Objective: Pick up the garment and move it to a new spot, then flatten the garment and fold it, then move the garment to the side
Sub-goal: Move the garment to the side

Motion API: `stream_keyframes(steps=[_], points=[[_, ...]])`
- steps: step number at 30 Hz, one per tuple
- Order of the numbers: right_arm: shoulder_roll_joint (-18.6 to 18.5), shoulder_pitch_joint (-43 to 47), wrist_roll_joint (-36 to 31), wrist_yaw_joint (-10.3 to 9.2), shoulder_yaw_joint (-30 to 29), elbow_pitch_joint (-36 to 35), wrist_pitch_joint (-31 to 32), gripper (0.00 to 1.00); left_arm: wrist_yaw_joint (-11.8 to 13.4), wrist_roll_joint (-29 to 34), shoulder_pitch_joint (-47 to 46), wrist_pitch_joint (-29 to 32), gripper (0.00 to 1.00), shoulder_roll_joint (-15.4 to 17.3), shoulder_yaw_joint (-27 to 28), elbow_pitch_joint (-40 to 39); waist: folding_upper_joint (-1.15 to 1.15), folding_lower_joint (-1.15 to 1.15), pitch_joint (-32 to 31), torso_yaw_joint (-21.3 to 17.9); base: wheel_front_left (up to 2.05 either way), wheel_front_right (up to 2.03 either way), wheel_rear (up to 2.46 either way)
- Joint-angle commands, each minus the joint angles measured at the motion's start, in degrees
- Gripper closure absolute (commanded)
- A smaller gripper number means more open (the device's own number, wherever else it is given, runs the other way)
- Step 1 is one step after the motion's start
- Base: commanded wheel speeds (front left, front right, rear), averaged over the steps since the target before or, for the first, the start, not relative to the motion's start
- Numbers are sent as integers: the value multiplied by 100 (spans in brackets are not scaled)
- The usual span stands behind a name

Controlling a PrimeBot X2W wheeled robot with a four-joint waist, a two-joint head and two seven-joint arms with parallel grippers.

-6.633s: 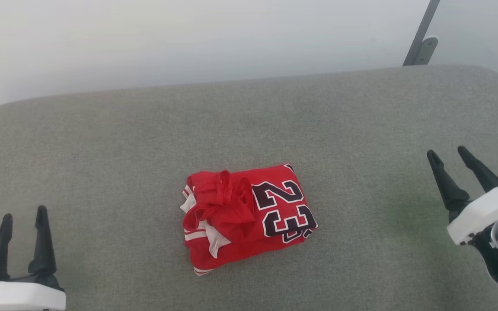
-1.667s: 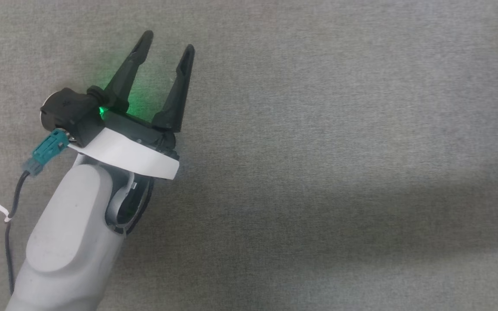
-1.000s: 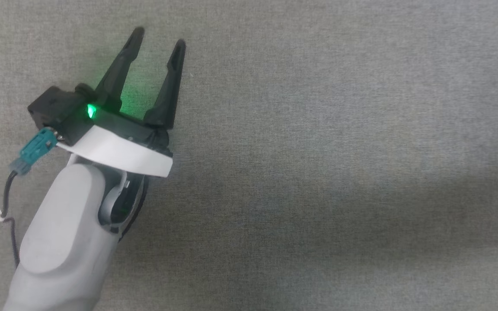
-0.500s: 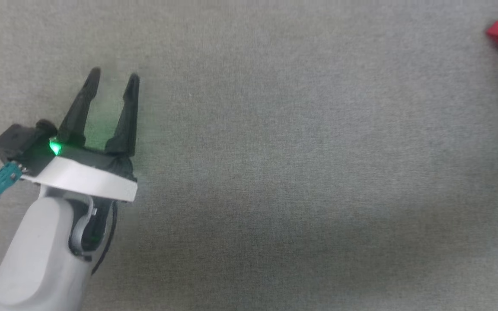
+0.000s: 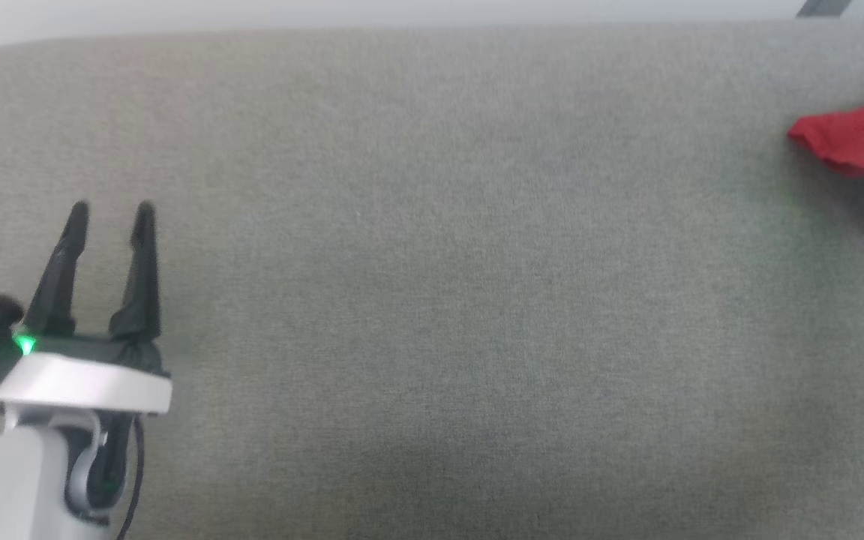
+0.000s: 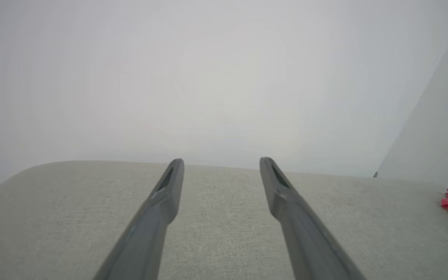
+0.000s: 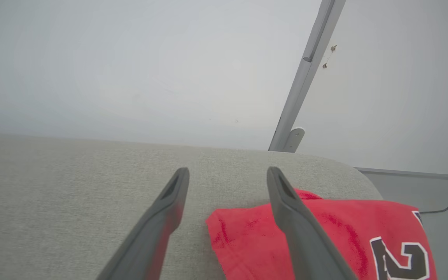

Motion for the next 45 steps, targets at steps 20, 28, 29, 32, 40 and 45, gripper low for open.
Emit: stream_keyframes(steps=[20, 28, 29, 32, 40, 45], points=[[270, 2120, 684, -9, 809, -1115, -1596, 0, -41, 170, 1698, -25, 0, -251, 1133, -274, 0, 0, -1110, 147, 0, 0, 0], [462, 2799, 594, -9, 697, -1325, -1839, 0, -45, 56, 2178, -25, 0, -226, 1222, -358, 0, 0, -1312, 75, 0, 0, 0], [497, 2883, 591, -9, 644, -1349, -1852, 0, -46, 42, 2222, -25, 0, -244, 1222, -369, 0, 0, -1342, 72, 0, 0, 0], [565, 3115, 509, -9, 521, -1426, -1870, 0, -46, 9, 2362, -25, 0, -281, 1230, -395, 0, 0, -1419, 66, 0, 0, 0], [801, 3709, 370, -9, 60, -1647, -1888, 0, -46, -24, 2563, -25, 0, -298, 1243, -359, 0, 0, -1551, 62, 0, 0, 0], [934, 3982, 263, -8, -146, -1833, -1889, 0, -46, -43, 2609, -25, 0, -281, 1253, -364, 0, 0, -1594, 31, 0, 0, 0]])
